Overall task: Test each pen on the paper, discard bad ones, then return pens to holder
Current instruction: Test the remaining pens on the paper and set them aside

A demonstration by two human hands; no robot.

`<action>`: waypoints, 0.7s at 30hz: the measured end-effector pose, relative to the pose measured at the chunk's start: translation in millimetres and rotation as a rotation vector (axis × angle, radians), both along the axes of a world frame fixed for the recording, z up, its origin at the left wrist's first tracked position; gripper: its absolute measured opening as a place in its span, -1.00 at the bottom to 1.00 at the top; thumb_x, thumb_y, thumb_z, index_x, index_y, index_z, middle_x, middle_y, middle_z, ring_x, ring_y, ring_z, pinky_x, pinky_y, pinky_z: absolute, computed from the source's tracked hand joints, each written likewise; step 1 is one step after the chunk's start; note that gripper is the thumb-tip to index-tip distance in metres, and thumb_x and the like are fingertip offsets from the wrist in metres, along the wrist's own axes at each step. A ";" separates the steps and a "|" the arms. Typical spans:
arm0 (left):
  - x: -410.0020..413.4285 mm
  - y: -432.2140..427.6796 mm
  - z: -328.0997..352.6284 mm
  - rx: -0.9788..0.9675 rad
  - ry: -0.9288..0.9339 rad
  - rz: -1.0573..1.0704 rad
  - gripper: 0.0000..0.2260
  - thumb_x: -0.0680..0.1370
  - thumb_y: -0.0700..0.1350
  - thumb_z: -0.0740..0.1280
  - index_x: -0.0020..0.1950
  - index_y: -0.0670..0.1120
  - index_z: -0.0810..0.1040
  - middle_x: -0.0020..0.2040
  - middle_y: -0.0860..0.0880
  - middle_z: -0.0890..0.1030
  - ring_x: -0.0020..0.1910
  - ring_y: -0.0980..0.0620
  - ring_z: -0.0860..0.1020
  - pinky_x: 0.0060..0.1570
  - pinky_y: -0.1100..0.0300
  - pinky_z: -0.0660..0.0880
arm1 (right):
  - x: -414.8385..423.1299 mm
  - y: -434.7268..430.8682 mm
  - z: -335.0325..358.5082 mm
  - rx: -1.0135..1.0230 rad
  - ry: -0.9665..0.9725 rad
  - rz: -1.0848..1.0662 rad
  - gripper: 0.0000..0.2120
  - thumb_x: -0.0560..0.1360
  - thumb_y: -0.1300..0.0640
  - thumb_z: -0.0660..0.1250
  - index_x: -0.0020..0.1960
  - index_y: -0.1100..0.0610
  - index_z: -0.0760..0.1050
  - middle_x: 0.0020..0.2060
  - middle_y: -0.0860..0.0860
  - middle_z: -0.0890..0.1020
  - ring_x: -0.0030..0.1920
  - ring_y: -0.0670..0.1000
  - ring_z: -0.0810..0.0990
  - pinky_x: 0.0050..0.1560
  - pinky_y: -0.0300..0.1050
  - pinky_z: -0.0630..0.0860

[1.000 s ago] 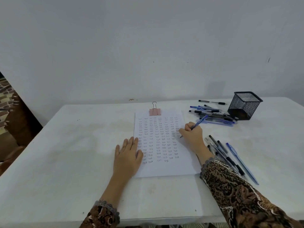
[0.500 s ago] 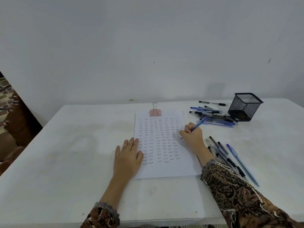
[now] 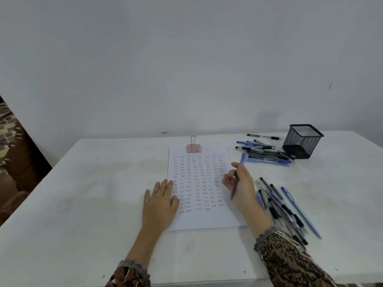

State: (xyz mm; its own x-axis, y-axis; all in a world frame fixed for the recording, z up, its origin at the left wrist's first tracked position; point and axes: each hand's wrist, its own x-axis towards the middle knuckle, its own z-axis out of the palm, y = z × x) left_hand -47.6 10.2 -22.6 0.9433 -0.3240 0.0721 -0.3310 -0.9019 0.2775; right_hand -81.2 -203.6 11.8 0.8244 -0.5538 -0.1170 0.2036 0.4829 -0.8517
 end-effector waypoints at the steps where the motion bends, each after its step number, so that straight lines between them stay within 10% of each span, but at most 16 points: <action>1: 0.1 -0.1 -0.2 0.002 0.001 0.001 -0.17 0.26 0.19 -0.43 0.52 0.01 -0.03 0.53 0.05 0.01 0.51 0.06 -0.06 0.45 0.04 -0.16 | -1.5 -0.9 -0.8 0.171 -0.047 -0.012 -0.76 0.64 0.08 0.04 -0.03 0.13 0.44 -0.55 -0.07 0.43 -0.58 -0.10 0.34 -0.53 -0.30 0.34; 5: 0.4 0.1 -0.7 0.010 0.006 -0.001 -0.17 0.26 0.18 -0.44 0.52 0.01 -0.04 0.53 0.06 -0.01 0.51 0.07 -0.07 0.45 0.03 -0.16 | -4.7 3.0 -5.4 0.394 -0.116 -0.110 -0.68 0.62 -0.08 0.02 -0.09 0.05 0.45 -0.55 -0.08 0.30 -0.60 -0.11 0.19 -0.58 -0.33 0.13; 16: 0.6 0.2 3.7 -0.008 0.050 -0.007 -0.50 0.58 0.07 -0.15 0.52 0.00 -0.06 0.53 0.05 -0.03 0.51 0.07 -0.09 0.45 0.04 -0.18 | -16.1 -0.3 8.3 0.230 -0.022 -0.195 -0.75 0.64 0.05 0.05 -0.09 0.12 0.42 -0.59 -0.10 0.17 -0.62 -0.12 0.11 -0.58 -0.33 0.09; 21: 0.3 0.0 5.8 -0.011 0.046 -0.008 -0.53 0.62 0.01 -0.07 0.52 0.00 -0.09 0.53 0.05 -0.05 0.51 0.07 -0.10 0.45 0.04 -0.18 | -44.6 -32.8 28.4 -0.715 0.449 -0.139 -0.78 0.61 0.10 0.09 -0.16 0.14 0.41 -0.40 0.03 0.39 -0.41 0.01 0.32 -0.42 -0.15 0.21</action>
State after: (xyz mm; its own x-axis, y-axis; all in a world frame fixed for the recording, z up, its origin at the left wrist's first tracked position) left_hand -47.3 10.2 -16.8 0.9429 -0.3314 0.0321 -0.3252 -0.8961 0.3021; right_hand -125.7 -236.4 40.1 0.7029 -0.7113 -0.0004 -0.2084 -0.2054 -0.9562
